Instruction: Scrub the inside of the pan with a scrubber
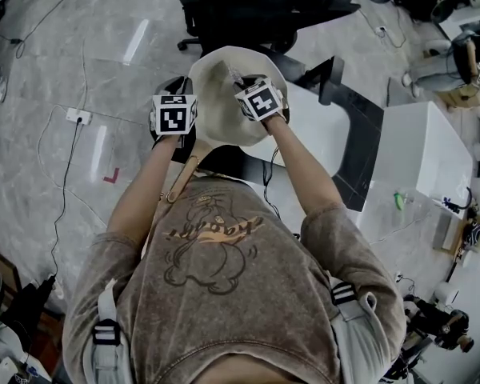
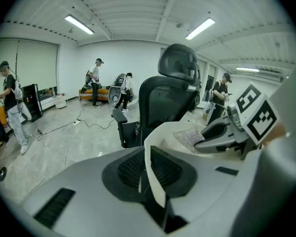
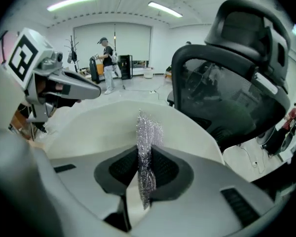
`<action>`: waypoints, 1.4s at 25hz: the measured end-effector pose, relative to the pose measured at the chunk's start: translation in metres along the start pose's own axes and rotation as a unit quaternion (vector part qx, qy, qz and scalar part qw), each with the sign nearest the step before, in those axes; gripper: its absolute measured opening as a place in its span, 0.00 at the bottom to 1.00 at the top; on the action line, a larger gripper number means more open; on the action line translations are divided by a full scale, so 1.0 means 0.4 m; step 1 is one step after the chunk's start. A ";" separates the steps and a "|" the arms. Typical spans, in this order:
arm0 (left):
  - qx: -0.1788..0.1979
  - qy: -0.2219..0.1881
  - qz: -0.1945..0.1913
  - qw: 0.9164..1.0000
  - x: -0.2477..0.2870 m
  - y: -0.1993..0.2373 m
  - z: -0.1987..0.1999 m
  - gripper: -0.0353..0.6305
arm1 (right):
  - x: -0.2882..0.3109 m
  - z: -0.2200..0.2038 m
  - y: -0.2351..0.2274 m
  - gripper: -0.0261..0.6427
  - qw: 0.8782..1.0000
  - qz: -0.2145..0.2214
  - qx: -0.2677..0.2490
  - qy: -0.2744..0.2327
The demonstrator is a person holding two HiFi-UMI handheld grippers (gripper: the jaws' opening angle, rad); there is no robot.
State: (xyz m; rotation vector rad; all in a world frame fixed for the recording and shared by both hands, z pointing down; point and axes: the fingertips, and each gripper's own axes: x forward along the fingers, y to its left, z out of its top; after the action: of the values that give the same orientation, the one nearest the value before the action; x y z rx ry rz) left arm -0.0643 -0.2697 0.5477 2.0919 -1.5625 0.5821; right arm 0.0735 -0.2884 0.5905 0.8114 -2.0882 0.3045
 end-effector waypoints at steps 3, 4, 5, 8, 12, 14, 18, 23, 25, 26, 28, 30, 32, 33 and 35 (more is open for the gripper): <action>-0.016 -0.008 -0.022 1.000 -0.029 -0.006 0.031 0.08 | -0.058 0.022 -0.001 0.16 0.998 0.002 0.036 -0.042; -0.019 -0.010 -0.030 0.999 -0.039 -0.009 0.040 0.08 | -0.079 0.030 -0.001 0.16 0.997 0.001 0.047 -0.056; -0.020 -0.012 -0.036 0.999 -0.050 -0.012 0.048 0.08 | -0.101 0.037 0.001 0.16 0.996 0.000 0.057 -0.071; -0.014 -0.026 -0.053 0.998 -0.092 -0.024 0.075 0.08 | -0.173 0.061 0.015 0.16 0.989 -0.004 0.084 -0.123; 0.000 -0.060 -0.069 0.996 -0.156 -0.045 0.109 0.08 | -0.278 0.096 0.037 0.16 0.970 -0.013 0.124 -0.208; 0.005 -0.084 -0.077 0.993 -0.186 -0.061 0.125 0.08 | -0.327 0.109 0.045 0.16 0.959 -0.023 0.136 -0.247; 0.005 -0.145 -0.097 0.985 -0.253 -0.087 0.156 0.08 | -0.415 0.127 0.071 0.16 0.942 -0.053 0.129 -0.307; 0.022 -0.212 -0.108 0.971 -0.308 -0.106 0.184 0.08 | -0.489 0.140 0.098 0.16 0.922 -0.084 0.119 -0.358; 0.026 -0.246 -0.107 0.963 -0.325 -0.108 0.197 0.08 | -0.502 0.143 0.101 0.16 0.915 -0.092 0.116 -0.374; 0.027 -0.262 -0.106 0.959 -0.333 -0.108 0.203 0.08 | -0.506 0.143 0.100 0.16 0.913 -0.094 0.115 -0.380; 0.027 -0.283 -0.106 0.953 -0.344 -0.110 0.208 0.08 | -0.509 0.140 0.100 0.16 0.910 -0.097 0.113 -0.387; 0.028 -0.288 -0.108 0.951 -0.347 -0.113 0.203 0.08 | -0.511 0.136 0.101 0.16 0.908 -0.098 0.113 -0.390; 0.030 -0.286 -0.110 0.951 -0.346 -0.114 0.197 0.08 | -0.513 0.133 0.100 0.16 0.907 -0.098 0.116 -0.394; 0.031 -0.285 -0.109 0.952 -0.346 -0.113 0.194 0.08 | -0.515 0.132 0.100 0.16 0.906 -0.098 0.118 -0.395; 0.032 -0.281 -0.107 0.953 -0.345 -0.110 0.189 0.08 | -0.518 0.132 0.100 0.16 0.904 -0.099 0.122 -0.398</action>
State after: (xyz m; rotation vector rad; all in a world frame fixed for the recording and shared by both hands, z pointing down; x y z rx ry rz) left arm -0.0538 -0.1977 0.4014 2.5829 -1.5705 -0.0554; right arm 0.1024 -0.1924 0.3974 1.4736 -2.7139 0.1259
